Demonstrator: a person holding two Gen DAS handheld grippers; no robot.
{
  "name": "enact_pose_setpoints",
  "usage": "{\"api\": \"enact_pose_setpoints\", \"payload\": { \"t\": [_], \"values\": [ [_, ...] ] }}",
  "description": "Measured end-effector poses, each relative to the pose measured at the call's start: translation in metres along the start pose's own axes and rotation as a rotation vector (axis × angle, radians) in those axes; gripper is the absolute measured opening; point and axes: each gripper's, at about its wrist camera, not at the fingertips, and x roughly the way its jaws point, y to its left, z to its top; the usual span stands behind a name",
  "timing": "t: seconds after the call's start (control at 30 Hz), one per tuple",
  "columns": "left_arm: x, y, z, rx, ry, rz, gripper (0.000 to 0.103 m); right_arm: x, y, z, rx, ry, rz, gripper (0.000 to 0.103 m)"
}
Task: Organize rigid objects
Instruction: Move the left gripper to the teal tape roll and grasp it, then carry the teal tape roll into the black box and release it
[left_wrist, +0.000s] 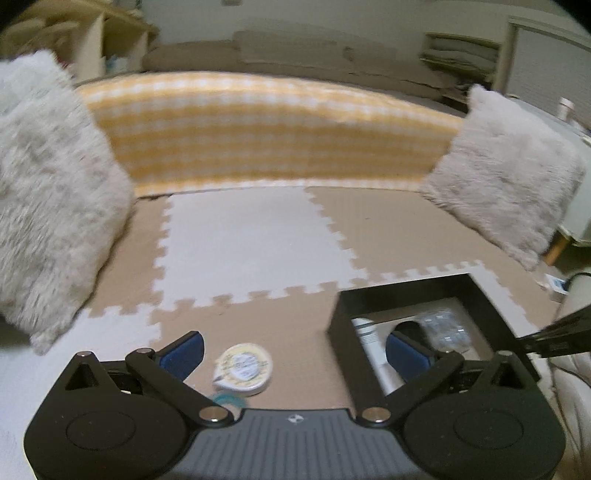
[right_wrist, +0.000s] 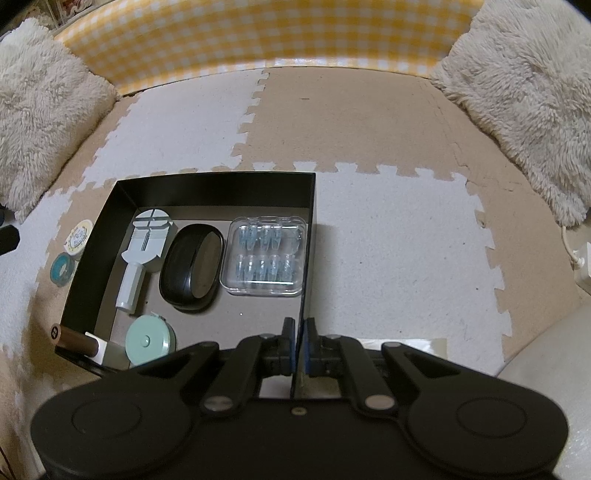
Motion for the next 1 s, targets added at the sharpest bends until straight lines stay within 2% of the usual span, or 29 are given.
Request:
{"api": "enact_pose_setpoints", "payload": {
  "t": [0.2, 0.4, 0.47, 0.53, 0.87, 1.0],
  "values": [
    [0.02, 0.02, -0.015, -0.042, 0.061, 0.066, 0.103, 0.0, 0.001, 0.0, -0.001, 0.0, -0.001, 0.004],
    [0.038, 0.028, -0.032, -0.036, 0.117, 0.108, 0.103, 0.0, 0.001, 0.0, 0.002, -0.001, 0.002, 0.004],
    [0.043, 0.028, -0.036, -0.027, 0.125, 0.115, 0.098, 0.0, 0.001, 0.0, 0.001, -0.001, 0.001, 0.004],
    [0.049, 0.029, -0.04, -0.025, 0.136, 0.115, 0.087, 0.0, 0.001, 0.0, 0.001, -0.001, 0.0, 0.004],
    [0.066, 0.035, -0.05, -0.013, 0.159, 0.152, 0.057, -0.001, 0.001, 0.0, -0.001, 0.0, -0.001, 0.004],
    [0.07, 0.036, -0.052, -0.021, 0.177, 0.135, 0.048, 0.0, 0.001, 0.0, -0.001, 0.0, -0.001, 0.005]
  ]
}}
